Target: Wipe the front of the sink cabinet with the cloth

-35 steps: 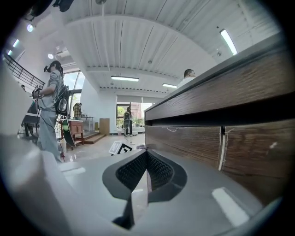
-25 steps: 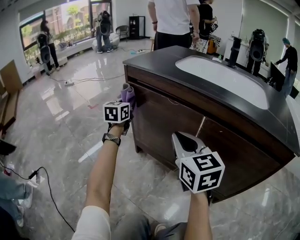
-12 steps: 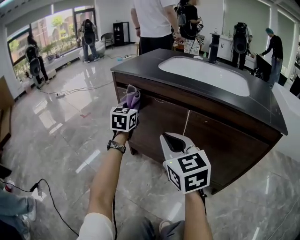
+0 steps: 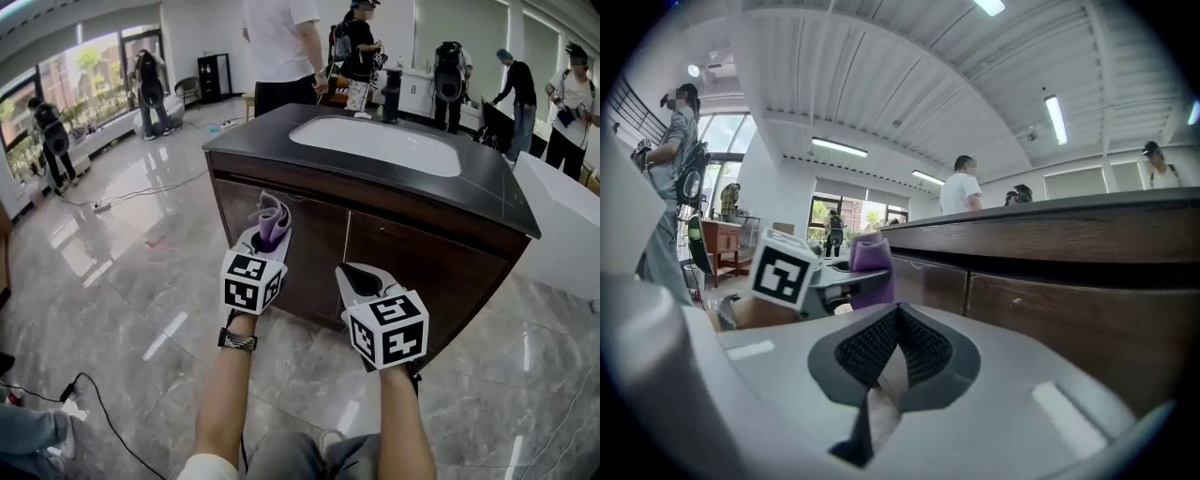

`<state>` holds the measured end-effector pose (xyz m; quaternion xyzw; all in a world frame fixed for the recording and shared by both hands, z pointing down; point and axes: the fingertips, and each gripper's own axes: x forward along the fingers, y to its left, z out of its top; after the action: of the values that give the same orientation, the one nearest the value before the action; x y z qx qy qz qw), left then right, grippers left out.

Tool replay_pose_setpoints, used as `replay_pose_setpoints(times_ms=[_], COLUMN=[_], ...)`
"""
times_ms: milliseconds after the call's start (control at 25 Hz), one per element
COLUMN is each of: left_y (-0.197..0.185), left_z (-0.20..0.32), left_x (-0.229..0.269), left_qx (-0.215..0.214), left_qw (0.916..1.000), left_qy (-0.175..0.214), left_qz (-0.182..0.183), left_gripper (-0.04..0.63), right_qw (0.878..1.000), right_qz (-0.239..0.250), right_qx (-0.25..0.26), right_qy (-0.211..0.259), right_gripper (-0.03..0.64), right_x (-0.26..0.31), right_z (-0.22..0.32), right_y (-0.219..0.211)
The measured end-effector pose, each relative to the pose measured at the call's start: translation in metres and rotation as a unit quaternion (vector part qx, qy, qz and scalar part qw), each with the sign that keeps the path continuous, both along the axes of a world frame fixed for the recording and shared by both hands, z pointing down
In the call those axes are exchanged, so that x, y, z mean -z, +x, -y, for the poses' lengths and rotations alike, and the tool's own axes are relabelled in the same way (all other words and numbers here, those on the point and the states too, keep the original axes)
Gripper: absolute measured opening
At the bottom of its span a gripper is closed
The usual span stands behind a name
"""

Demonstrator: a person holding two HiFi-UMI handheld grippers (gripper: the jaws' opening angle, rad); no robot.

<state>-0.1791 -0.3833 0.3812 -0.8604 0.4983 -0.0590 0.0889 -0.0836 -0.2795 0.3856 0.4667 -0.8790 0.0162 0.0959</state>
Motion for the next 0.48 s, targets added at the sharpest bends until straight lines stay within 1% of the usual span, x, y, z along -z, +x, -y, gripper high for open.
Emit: replay_pose_setpoints(times_ms=[160,320,480], left_y=[0.022,0.032,0.032], left_z=[-0.056,-0.095,-0.119], left_x=[0.007,0.015,0.02], left_qx=[-0.016,-0.029,-0.029], left_qw=[0.9997,0.9993,0.9987], left_qy=[0.016,0.025,0.041], left_qz=[0.002,-0.001,0.007], left_gripper=[0.052,0.053,0.052], right_qw=[1.0,1.0,1.0], right_qz=[0.005,0.004,0.017], right_qx=[-0.012,-0.014,0.008], right_qy=[0.006,-0.001,0.005], right_gripper=[0.006,0.006,0.006], right_x=[0.006,0.001,0.006], right_z=[-0.003,-0.003,-0.007], right_y=[0.013,0.02,0.015])
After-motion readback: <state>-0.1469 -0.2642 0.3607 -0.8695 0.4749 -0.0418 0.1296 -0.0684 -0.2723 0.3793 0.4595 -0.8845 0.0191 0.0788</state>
